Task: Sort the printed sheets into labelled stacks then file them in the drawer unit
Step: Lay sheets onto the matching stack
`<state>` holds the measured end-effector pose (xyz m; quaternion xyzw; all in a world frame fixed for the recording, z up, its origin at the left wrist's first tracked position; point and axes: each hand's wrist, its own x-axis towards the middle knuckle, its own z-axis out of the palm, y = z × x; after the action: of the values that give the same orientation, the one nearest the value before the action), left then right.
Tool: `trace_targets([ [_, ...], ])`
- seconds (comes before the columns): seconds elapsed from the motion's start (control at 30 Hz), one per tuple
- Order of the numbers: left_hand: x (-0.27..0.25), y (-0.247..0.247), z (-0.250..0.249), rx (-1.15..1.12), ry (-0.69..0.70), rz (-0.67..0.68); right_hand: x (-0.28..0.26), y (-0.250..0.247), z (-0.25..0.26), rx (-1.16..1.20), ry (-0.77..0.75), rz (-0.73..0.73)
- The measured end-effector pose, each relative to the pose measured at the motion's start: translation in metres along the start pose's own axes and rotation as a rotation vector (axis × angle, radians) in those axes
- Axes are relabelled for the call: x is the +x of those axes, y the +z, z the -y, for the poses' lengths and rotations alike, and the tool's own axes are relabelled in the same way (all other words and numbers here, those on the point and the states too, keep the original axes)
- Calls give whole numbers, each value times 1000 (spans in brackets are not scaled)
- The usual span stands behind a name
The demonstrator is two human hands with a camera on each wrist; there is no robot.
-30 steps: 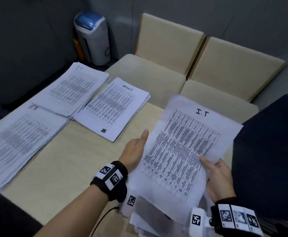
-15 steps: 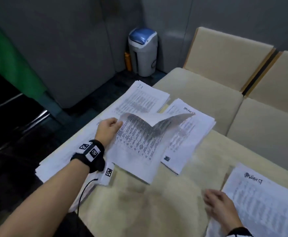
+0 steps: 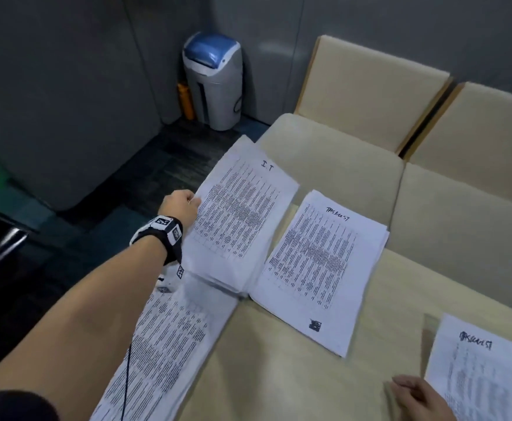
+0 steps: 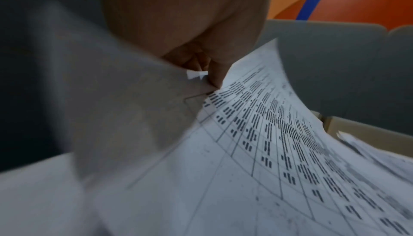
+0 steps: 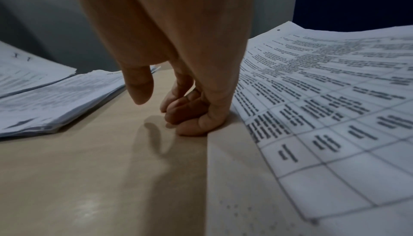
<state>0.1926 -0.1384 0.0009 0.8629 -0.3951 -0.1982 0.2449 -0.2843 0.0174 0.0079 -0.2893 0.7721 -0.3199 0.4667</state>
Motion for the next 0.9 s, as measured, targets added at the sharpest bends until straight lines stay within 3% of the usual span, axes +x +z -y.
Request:
trace_targets([
  [0.03, 3, 5, -2, 73, -14, 27, 13, -26, -16, -163, 61, 132],
  [0.07, 5, 10, -5, 142, -31, 59, 18, -36, 4, -347, 107, 159],
  [0.1, 5, 14, -8, 205, -57, 84, 32, -35, -13, -286, -15, 156],
  [0.2, -9, 28, -19, 367, -106, -28, 24, -46, -13, -240, 13, 137],
  [0.3, -40, 44, -42, 271, 72, -201, 24, -54, -19, -66, 38, 149],
  [0.4, -85, 64, -72, 141, 296, -183, 24, -72, -22, 49, -36, 83],
  [0.57, -193, 104, -129, -74, 544, 141, 40, -126, -35, -108, -183, -199],
  [0.7, -296, 154, -157, -102, 535, 488, 60, -179, -48, -387, -57, -366],
  [0.8, -363, 190, -175, -52, 410, 706, 68, -209, -52, -391, 56, -328],
  [0.9, -405, 214, -189, 22, 358, 711, 75, -227, -57, -249, 87, -190],
])
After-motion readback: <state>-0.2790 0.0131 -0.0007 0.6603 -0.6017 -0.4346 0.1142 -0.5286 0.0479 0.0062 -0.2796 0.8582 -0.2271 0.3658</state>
